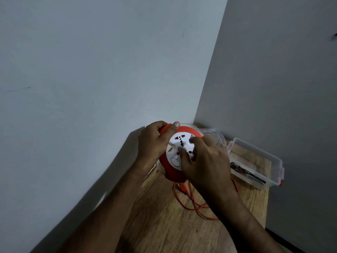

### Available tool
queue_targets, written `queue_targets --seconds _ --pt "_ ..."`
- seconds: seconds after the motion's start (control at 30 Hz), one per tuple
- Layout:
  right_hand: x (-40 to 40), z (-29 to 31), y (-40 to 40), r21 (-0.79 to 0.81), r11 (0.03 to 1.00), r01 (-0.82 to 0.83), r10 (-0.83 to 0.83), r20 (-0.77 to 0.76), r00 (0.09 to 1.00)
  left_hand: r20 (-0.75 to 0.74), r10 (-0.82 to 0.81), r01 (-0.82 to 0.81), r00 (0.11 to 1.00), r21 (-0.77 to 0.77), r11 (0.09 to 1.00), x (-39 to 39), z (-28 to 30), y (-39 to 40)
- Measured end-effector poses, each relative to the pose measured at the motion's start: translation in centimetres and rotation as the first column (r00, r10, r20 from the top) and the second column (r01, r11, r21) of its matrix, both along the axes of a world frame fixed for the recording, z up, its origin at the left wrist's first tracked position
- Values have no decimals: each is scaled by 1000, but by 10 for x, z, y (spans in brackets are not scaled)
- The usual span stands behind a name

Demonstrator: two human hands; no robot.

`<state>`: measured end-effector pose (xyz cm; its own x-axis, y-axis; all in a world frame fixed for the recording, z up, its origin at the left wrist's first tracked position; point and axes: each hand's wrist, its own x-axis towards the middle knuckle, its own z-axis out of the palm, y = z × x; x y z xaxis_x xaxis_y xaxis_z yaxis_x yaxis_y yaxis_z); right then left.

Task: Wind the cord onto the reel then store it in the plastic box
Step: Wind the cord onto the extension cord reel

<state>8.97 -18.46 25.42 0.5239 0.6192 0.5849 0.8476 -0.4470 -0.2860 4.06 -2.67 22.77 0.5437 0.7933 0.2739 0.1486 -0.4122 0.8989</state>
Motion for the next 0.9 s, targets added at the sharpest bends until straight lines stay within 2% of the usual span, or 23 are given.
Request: queue_targets --seconds 0.07,0.13,0.2,0.27,0.5,0.63,0.73,0.8,0.9 --pt "5 4 -7 -59 989 -134 141 142 980 5 -2 2 1000 18 1000 0 2 2" --pt "10 6 -10 -272 937 -221 263 130 956 7 -8 8 1000 14 1000 0 4 2" --pt "12 5 -10 -431 884 -180 258 128 958 14 -14 14 1000 8 1000 0 3 0" --pt "12 5 -9 -480 867 -137 221 123 968 7 -14 14 1000 10 1000 1 3 -2" --pt "17 2 -8 -283 944 -171 226 173 959 -14 -22 23 1000 43 999 0 1 -4" --pt "9 3 -3 -186 978 -98 100 -2 995 -15 -1 1 1000 24 1000 1 0 -6" --pt "4 4 6 -58 998 -3 -5 -145 989 -9 -6 6 1000 6 1000 1 2 -8" --pt "2 6 9 -52 998 30 -41 -214 976 -9 -6 7 1000 18 1000 1 2 -9" --pt "-4 6 5 -128 991 50 -67 -130 989 -6 -1 1 1000 5 1000 -1 4 -8"
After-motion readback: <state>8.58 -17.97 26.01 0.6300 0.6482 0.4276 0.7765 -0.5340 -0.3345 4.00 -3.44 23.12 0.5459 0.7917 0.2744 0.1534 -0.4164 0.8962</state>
